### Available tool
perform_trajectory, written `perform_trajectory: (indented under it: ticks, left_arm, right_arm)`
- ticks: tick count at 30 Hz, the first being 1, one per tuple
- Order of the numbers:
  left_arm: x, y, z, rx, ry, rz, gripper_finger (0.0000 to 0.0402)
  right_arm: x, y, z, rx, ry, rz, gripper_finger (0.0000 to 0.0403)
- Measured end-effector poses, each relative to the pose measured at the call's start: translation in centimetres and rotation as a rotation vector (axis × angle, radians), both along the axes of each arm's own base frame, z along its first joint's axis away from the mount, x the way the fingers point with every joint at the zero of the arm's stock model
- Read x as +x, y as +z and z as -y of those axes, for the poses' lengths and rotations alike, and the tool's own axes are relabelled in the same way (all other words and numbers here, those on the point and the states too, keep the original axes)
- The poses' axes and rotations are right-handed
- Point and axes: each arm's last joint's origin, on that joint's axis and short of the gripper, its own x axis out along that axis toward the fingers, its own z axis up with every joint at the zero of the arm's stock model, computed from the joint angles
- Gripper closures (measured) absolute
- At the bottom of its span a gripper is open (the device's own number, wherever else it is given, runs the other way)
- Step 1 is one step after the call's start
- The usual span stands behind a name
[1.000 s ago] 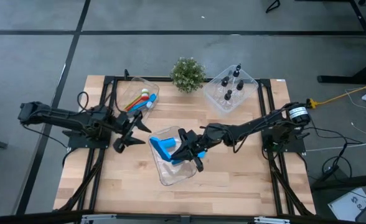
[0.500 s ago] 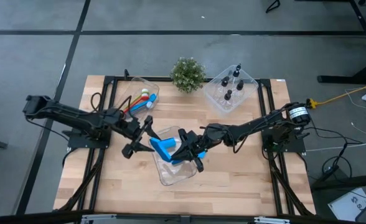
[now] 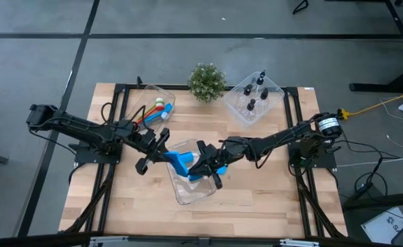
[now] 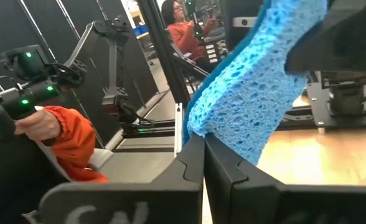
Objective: Pick & Place Kitchen Sink Supplies
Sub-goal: Put the sponge into the bottom transparent bin
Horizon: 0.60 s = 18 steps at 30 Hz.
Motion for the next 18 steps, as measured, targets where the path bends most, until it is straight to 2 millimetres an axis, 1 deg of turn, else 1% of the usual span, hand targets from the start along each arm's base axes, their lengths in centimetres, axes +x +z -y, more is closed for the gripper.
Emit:
perform_trajectory:
  ticks: [5, 10, 14, 18]
  left_arm:
    - [0.1, -0.2, -0.2, -0.146, 0.047, -0.076, 0.0389]
    - [0.0, -0.4, -0.2, -0.283, 0.066, -0.163, 0.0393]
    - [-0.3, -0.8, -0.3, -0.370, 0.080, -0.257, 0.0393]
    - [-0.9, -0.8, -0.4, -0.438, 0.094, -0.311, 0.0393]
  right_arm:
    - [0.0, -0.2, 0.2, -0.031, -0.018, -0.021, 0.0375]
    - [0.1, -0.7, 0.8, -0.043, -0.034, -0.064, 0.0326]
    - [0.0, -1.2, 1.3, -0.137, -0.049, -0.107, 0.0286]
    - [0.0, -1.8, 1.5, -0.303, -0.034, -0.109, 0.0264]
